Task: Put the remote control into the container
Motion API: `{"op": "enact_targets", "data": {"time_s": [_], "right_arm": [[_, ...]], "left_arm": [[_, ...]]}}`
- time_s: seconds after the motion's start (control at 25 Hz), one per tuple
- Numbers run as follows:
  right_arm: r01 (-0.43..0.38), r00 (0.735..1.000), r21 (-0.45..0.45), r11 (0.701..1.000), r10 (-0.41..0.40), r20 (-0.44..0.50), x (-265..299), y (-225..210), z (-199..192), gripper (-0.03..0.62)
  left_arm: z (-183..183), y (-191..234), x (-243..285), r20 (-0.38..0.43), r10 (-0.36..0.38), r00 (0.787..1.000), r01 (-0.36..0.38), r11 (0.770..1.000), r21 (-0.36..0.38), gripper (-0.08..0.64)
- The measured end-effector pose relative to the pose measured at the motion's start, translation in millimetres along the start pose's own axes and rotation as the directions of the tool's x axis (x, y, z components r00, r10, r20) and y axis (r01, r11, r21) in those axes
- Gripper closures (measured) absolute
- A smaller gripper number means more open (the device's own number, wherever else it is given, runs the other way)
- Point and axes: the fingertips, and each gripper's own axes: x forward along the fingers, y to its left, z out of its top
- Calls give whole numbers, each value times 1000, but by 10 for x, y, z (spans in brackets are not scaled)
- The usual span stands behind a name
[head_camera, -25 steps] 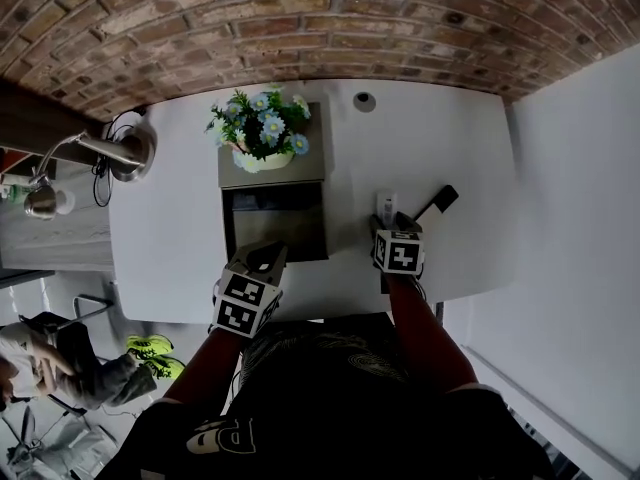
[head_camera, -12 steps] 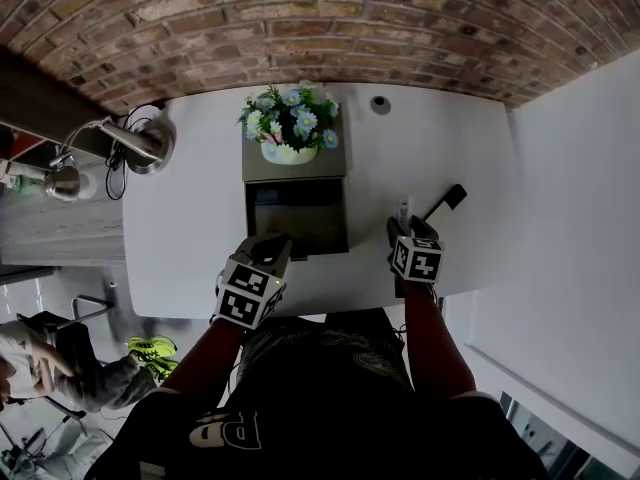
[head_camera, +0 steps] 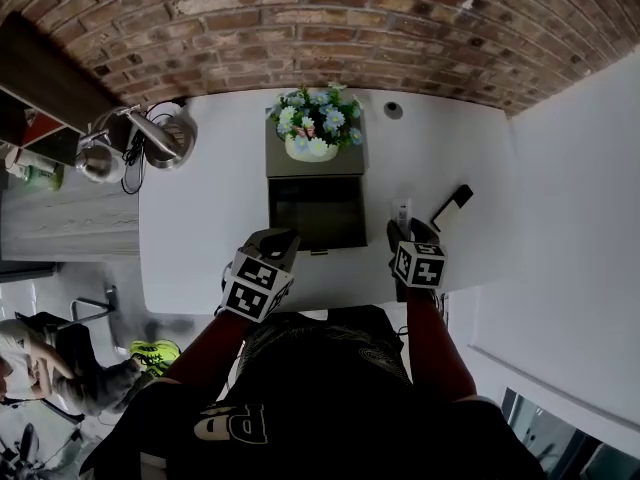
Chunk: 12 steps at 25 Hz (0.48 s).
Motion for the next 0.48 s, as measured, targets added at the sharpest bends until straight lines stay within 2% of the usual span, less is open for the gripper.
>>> {"op": "enact_targets", "data": {"time_s": [0.08,0.24,0.36,0.48], "right_arm": [[-32,999,-34,999,32,2,-28,154,14,370],[-80,997,-197,977,79,-11,-32,478,49,370],[-120,993,-305,945,120,-19,22,761,93,370],[-165,986,-422,891,161,-45,121,1051,123,370]], "left_arm": [[-37,46,-75,-1,3,1000,-3,1000,3,552],[-112,167,-210,13,26,1000,-26,1000,-9,552],[-166,285,-317,29,54,998,-52,998,-36,552],[-208,383,-433,45,83,995,-80,994,-73,552]]}}
